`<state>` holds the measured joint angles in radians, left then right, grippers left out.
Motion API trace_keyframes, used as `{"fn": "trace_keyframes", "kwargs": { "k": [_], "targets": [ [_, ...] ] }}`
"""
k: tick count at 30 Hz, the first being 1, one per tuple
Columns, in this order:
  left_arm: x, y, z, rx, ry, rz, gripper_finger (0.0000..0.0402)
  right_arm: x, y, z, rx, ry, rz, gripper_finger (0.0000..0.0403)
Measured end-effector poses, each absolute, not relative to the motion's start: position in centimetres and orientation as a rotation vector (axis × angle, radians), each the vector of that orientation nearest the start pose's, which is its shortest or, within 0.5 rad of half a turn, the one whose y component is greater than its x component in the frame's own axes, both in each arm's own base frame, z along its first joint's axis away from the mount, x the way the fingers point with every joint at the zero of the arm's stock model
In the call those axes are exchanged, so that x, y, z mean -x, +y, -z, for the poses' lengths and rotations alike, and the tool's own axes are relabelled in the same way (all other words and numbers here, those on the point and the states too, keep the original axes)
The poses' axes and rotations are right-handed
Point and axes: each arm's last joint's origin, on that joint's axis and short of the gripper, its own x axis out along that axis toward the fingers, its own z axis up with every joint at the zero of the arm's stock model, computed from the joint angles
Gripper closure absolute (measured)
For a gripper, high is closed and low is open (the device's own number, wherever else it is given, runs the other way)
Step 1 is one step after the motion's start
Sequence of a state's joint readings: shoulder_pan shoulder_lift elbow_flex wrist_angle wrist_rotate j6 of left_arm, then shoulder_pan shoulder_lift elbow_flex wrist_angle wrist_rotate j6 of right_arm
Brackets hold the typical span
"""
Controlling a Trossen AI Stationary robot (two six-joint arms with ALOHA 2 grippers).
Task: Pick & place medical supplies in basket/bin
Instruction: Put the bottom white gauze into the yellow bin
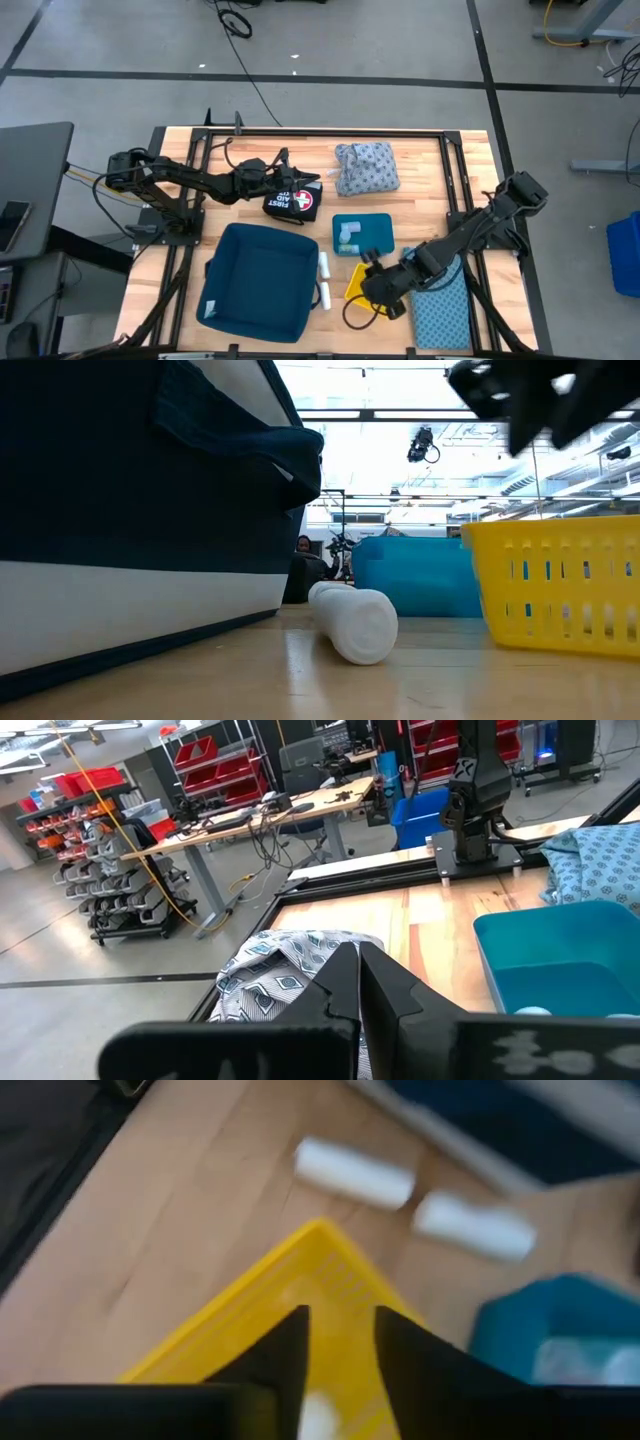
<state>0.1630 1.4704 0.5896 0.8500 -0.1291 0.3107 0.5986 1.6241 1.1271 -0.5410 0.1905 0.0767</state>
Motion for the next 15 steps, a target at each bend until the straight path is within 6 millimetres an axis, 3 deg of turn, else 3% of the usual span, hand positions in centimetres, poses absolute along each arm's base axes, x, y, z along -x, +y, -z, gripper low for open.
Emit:
{"fn": "trace_keyframes", "kwargs": {
  "k": [8, 15],
  "targets": [
    [-28.8, 5.1, -21.1, -0.308, 0.088, -0.283, 0.0402, -29.6, 17.0, -21.9, 0.506, 0.838, -0.376, 0.0156],
    [-28.8, 5.1, -21.0, -0.32, 0.1, -0.281, 0.0402, -31.7, 16.9, -19.0, 0.719, 0.817, -0.418, 0.0134]
  ]
}}
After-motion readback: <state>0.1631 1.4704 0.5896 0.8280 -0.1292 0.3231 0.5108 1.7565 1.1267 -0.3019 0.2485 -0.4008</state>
